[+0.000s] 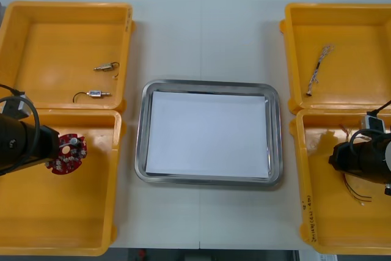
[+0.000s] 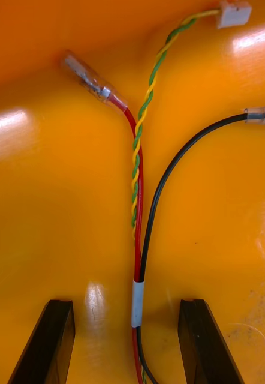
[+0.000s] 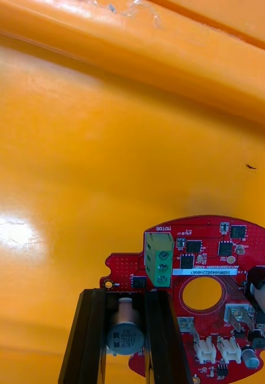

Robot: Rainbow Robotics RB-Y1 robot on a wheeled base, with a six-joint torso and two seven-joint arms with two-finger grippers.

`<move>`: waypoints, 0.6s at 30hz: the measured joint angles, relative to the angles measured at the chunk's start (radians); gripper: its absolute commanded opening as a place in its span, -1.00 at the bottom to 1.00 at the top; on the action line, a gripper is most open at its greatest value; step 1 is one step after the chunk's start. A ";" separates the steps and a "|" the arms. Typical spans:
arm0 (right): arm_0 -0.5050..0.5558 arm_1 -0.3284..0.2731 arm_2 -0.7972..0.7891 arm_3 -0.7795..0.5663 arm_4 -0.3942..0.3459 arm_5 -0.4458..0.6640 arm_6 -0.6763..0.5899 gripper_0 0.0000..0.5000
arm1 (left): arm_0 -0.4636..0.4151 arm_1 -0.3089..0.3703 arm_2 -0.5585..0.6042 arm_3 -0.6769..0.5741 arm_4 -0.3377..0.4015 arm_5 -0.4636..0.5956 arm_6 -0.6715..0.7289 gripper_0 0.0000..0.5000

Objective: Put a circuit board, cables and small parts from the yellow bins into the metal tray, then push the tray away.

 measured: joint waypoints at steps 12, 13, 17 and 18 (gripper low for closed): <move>0.006 -0.001 0.000 -0.001 0.000 -0.014 0.000 -1.00 | -0.114 0.021 -0.001 -0.011 0.095 0.074 0.025 -1.00; 0.006 -0.001 0.000 -0.001 0.000 -0.014 0.000 -1.00 | -0.126 0.021 -0.002 -0.011 0.098 0.080 0.025 -1.00; 0.012 -0.007 0.000 -0.015 -0.003 -0.014 0.000 -1.00 | -0.179 0.028 -0.036 -0.012 0.097 0.090 0.036 -1.00; 0.014 -0.009 0.000 -0.021 -0.005 -0.014 0.000 -1.00 | -0.192 0.030 -0.052 -0.012 0.097 0.090 0.044 -1.00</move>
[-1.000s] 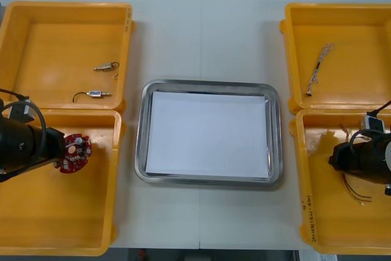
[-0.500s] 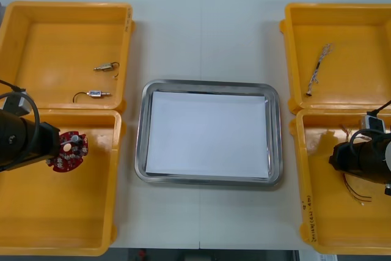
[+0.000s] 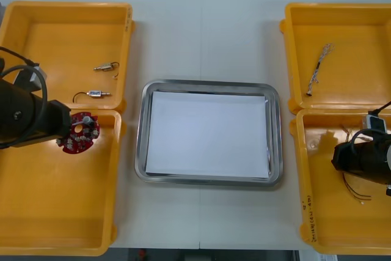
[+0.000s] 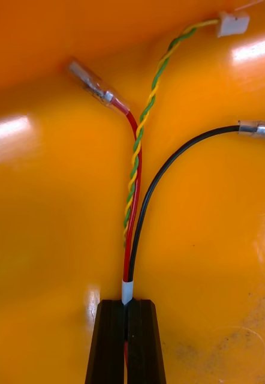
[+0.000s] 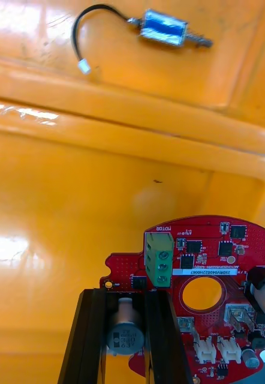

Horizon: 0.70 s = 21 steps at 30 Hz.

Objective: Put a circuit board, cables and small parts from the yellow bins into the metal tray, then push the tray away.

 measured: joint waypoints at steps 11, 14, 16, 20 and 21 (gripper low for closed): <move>0.008 -0.064 -0.056 -0.109 -0.173 0.110 0.000 -1.00 | -0.140 0.010 -0.182 -0.001 -0.001 -0.005 0.171 -1.00; 0.010 -0.093 -0.099 -0.165 -0.223 0.184 0.000 -1.00 | -0.181 0.010 -0.242 -0.001 -0.001 -0.016 0.291 -1.00; 0.011 -0.115 -0.127 -0.198 -0.255 0.230 0.000 -1.00 | -0.203 0.010 -0.277 -0.001 -0.001 -0.035 0.374 -1.00; 0.011 -0.159 -0.182 -0.271 -0.330 0.328 0.000 -1.00 | -0.229 0.010 -0.342 -0.001 -0.008 -0.095 0.464 -1.00; 0.012 -0.171 -0.196 -0.294 -0.347 0.353 0.000 -1.00 | -0.233 0.010 -0.358 -0.001 -0.015 -0.104 0.463 -1.00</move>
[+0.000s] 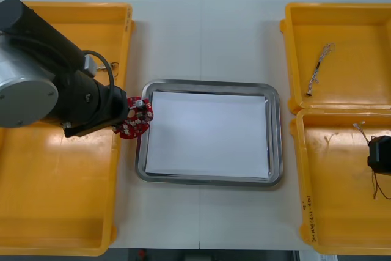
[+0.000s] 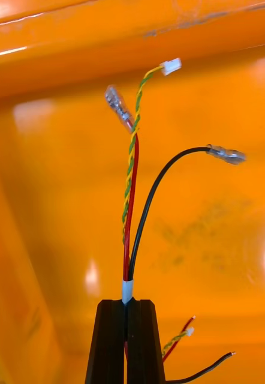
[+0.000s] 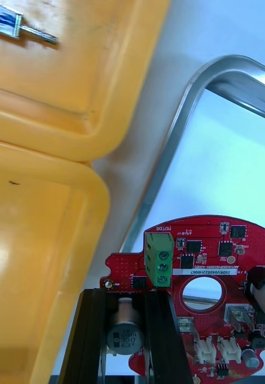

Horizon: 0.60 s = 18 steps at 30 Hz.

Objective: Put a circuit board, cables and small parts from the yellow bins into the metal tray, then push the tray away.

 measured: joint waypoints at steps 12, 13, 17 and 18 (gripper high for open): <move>0.022 -0.067 -0.136 -0.187 -0.098 0.109 0.000 -1.00 | -0.023 -0.024 -0.249 0.000 -0.190 -0.086 0.001 -1.00; 0.022 -0.075 -0.136 -0.190 -0.108 0.109 0.000 -1.00 | -0.023 -0.029 -0.262 0.001 -0.199 -0.095 0.002 -1.00; 0.021 -0.123 -0.136 -0.196 -0.187 0.109 0.000 -1.00 | -0.023 -0.054 -0.304 0.009 -0.240 -0.112 0.009 -1.00; 0.020 -0.134 -0.136 -0.197 -0.200 0.109 0.000 -1.00 | -0.023 -0.061 -0.313 0.014 -0.250 -0.115 0.011 -1.00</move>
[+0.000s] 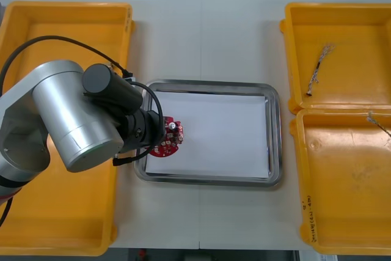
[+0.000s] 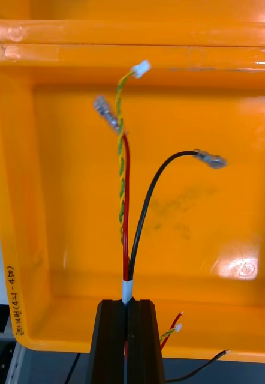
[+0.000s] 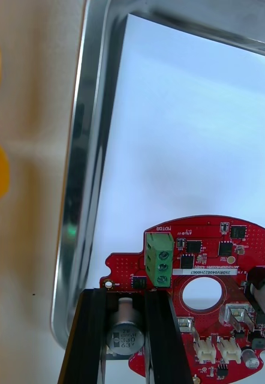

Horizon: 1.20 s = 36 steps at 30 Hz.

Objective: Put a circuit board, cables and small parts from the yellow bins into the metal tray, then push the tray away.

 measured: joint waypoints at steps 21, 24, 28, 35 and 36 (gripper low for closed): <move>-0.216 -0.096 0.089 -0.001 -0.114 0.002 0.067 -1.00 | -0.001 -0.075 -0.151 0.196 -0.144 -0.154 0.057 -0.57; -0.240 -0.097 0.107 -0.001 -0.114 0.002 0.094 -1.00 | -0.001 -0.076 -0.151 0.196 -0.144 -0.154 0.057 0.60; -0.257 -0.097 0.120 -0.001 -0.114 0.002 0.133 -1.00 | -0.002 -0.076 -0.151 0.196 -0.144 -0.154 0.058 1.00; -0.261 -0.098 0.129 -0.001 -0.114 0.002 0.133 -1.00 | -0.009 -0.076 -0.151 0.195 -0.144 -0.154 0.059 1.00; -0.261 -0.098 0.129 -0.001 -0.114 0.002 0.133 -1.00 | -0.011 -0.076 -0.151 0.193 -0.144 -0.153 0.059 1.00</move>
